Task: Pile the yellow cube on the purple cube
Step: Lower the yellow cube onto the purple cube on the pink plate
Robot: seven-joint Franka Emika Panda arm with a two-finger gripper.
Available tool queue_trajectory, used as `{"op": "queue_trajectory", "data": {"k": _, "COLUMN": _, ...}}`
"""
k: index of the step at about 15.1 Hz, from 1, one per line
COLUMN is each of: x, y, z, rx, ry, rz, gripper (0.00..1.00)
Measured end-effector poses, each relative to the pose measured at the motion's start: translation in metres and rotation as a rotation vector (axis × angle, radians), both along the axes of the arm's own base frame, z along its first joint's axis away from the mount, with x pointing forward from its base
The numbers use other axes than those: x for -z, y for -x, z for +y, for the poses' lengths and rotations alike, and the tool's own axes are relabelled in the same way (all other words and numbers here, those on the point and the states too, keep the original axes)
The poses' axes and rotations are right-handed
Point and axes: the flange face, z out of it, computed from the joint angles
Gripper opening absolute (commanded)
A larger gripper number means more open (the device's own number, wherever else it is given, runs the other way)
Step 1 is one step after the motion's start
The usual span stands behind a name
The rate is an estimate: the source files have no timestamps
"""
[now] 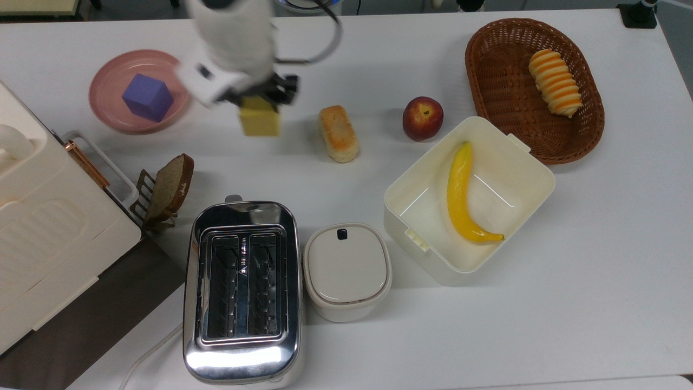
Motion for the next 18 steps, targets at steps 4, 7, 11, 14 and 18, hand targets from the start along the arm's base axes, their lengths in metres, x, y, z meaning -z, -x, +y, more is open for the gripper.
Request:
{"op": "queue_trajectory", "data": {"k": 4, "x": -0.017, "y": 0.02, "z": -0.1, "rx": 0.007, "ry": -0.023, "rz": -0.005, "gripper": 0.09}}
{"op": "queue_trajectory", "data": {"k": 7, "x": -0.011, "y": 0.042, "z": -0.173, "rx": -0.001, "ry": -0.049, "rz": 0.01, "gripper": 0.11}}
{"op": "queue_trajectory", "data": {"k": 11, "x": 0.001, "y": 0.06, "z": -0.213, "rx": -0.021, "ry": -0.076, "rz": 0.03, "gripper": 0.16}}
{"op": "queue_trajectory", "data": {"k": 14, "x": 0.009, "y": 0.069, "z": -0.23, "rx": -0.039, "ry": -0.093, "rz": 0.042, "gripper": 0.31}}
{"op": "queue_trajectory", "data": {"k": 18, "x": 0.013, "y": 0.076, "z": -0.242, "rx": -0.031, "ry": -0.098, "rz": 0.044, "gripper": 0.83}}
